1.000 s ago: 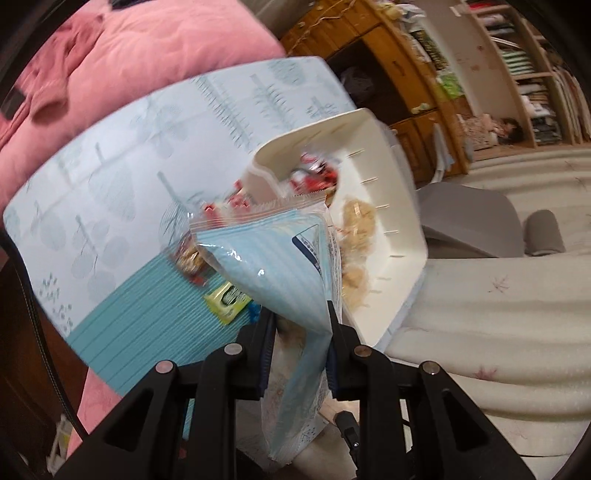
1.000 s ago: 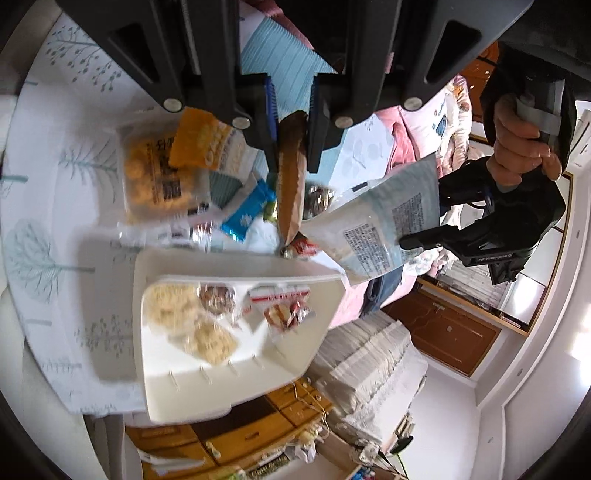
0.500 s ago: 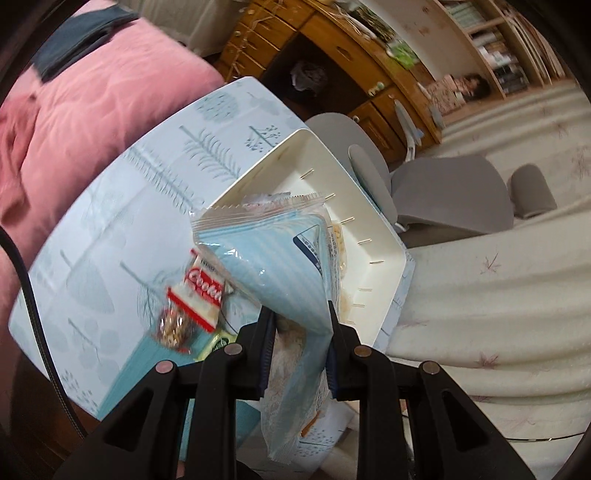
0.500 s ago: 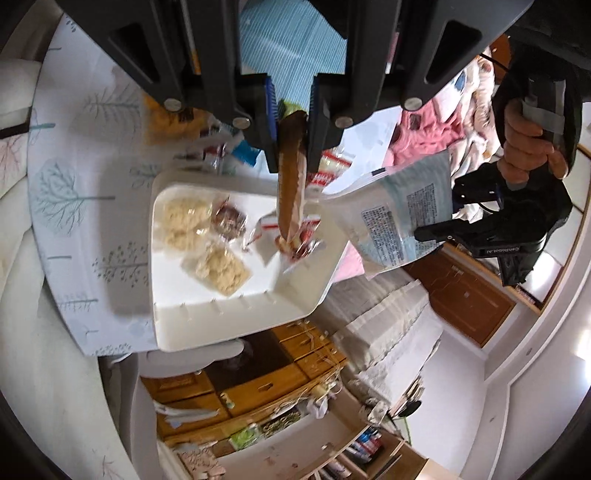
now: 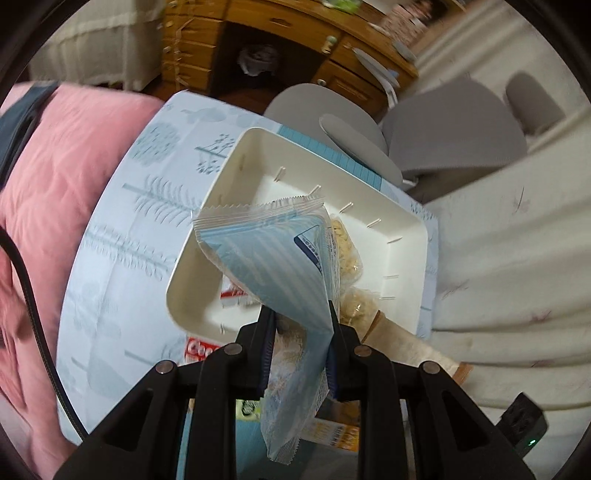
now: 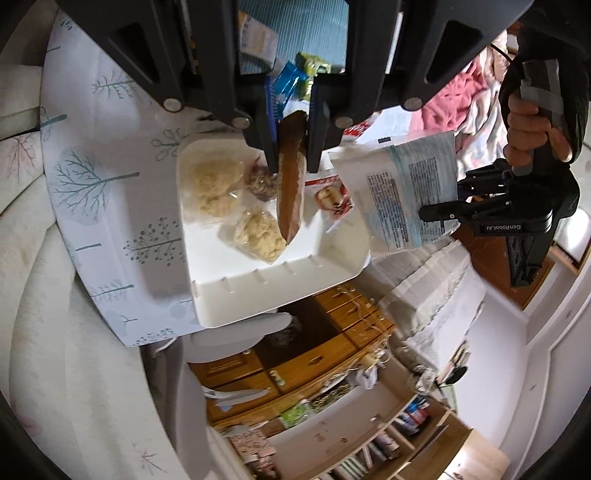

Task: Organize snacks
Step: 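Lower both held bags into the white tray and open both tools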

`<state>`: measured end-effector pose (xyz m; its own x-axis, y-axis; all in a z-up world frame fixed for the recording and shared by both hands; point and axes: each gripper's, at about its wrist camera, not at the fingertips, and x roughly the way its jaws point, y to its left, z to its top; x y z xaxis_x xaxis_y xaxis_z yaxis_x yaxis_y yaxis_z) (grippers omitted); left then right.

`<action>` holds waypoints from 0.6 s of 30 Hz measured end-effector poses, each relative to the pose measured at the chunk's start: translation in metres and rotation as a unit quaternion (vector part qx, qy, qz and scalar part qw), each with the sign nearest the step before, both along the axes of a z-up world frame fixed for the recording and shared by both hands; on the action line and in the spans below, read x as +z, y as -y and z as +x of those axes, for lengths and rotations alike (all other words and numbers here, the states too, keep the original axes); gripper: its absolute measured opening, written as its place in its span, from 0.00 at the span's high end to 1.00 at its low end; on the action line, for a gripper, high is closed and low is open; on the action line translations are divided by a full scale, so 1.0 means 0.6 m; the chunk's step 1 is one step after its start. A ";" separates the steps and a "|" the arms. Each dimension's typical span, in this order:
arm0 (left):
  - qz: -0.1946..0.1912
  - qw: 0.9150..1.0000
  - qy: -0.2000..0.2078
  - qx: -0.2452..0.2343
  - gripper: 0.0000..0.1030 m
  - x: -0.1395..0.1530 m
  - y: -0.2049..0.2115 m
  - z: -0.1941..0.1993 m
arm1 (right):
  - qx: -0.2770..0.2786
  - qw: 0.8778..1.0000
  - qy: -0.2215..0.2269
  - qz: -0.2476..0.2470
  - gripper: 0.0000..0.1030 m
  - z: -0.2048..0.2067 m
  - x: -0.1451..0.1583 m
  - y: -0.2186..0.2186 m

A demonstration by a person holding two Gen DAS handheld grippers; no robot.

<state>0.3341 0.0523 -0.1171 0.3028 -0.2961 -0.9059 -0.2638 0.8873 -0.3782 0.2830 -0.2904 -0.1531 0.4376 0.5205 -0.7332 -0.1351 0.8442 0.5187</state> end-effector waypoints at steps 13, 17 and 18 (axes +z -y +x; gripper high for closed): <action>0.075 0.985 0.029 -0.153 0.42 -0.005 0.050 0.024 | -0.079 0.997 -0.018 -0.018 0.57 -0.004 -0.027 -0.027; 0.068 0.985 0.024 -0.160 0.40 -0.006 0.036 0.012 | -0.096 0.995 -0.016 -0.023 0.55 -0.017 -0.022 -0.035; 0.067 0.985 0.022 -0.160 0.39 -0.009 0.032 0.009 | -0.101 0.994 -0.017 -0.025 0.53 -0.022 -0.022 -0.036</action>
<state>0.3395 0.0332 -0.1222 0.2522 -0.2621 -0.9315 0.0515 0.9649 -0.2576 0.2698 -0.2685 -0.1663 0.5043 0.3867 -0.7721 0.0572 0.8772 0.4766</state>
